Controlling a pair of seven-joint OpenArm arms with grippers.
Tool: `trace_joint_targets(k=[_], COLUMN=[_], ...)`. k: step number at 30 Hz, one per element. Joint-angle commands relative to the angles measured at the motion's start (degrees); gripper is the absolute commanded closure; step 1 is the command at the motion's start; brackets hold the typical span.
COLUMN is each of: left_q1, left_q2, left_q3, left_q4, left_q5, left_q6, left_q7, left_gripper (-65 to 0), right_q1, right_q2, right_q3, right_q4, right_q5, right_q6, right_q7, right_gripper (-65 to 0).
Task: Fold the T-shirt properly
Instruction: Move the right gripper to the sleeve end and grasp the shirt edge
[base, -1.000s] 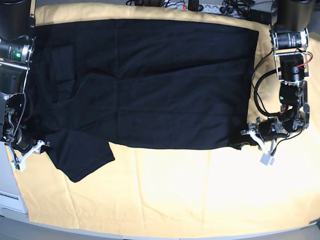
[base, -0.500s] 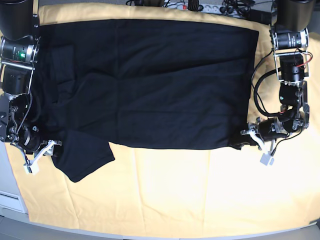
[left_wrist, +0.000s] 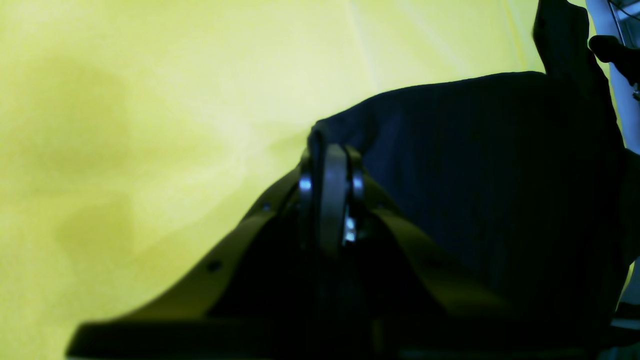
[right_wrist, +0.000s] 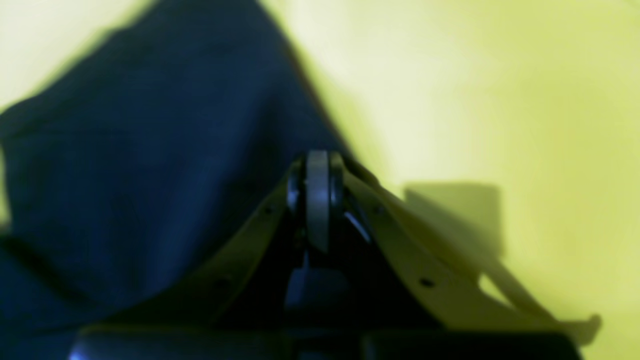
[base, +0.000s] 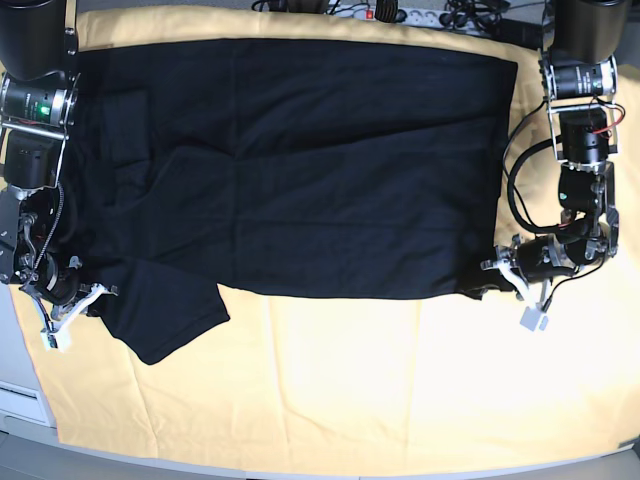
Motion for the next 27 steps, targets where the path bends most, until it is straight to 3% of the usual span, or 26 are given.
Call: trace_joint_targets(k=[1, 3, 6, 8, 12, 19, 23, 27], left_q1=[-1.64, -1.62, -1.62, -1.62, -1.62, -1.64, -1.62, -1.62], left_q2=[-0.98, -0.94, -0.96, -0.94, -0.94, -0.92, -0.94, -0.94], left_q3=[-0.37, -0.37, -0.37, -0.37, -0.37, -0.37, -0.37, -0.37], left_q4=[0.85, 0.85, 0.85, 0.85, 0.85, 0.85, 0.85, 0.85], left_q5=[-1.22, -1.22, -1.22, -1.22, -1.22, -1.25, -1.22, -1.22], left_q6=[-0.44, -0.44, -0.44, -0.42, -0.44, -0.44, -0.44, -0.44], left_q7=[-0.70, -0.66, -0.66, -0.66, -0.66, -0.66, -0.66, -0.66], left_gripper=[0.0, 0.0, 0.0, 0.0, 0.0, 0.0, 0.0, 0.0], right_q1=[1.86, 1.84, 1.81, 1.79, 1.62, -0.09, -0.04, -0.04], right_q2=[1.16, 1.16, 1.14, 1.14, 0.98, 1.01, 1.14, 1.14], right_q3=[0.26, 0.26, 0.26, 0.26, 0.26, 0.26, 0.26, 0.26], right_q4=[1.05, 1.05, 1.05, 1.03, 0.74, 0.76, 0.79, 0.92], right_q5=[1.77, 3.69, 4.22, 3.74, 2.43, 2.34, 3.04, 6.91], right_q6=[1.07, 2.45, 2.36, 2.36, -0.66, -1.22, 2.34, 6.14], right_q7=[0.44, -0.15, -0.68, -0.70, -0.59, 0.00, -0.02, -0.57], right_gripper=[0.0, -3.3, -29.1, -35.0, -33.7, -17.8, 0.0, 0.0])
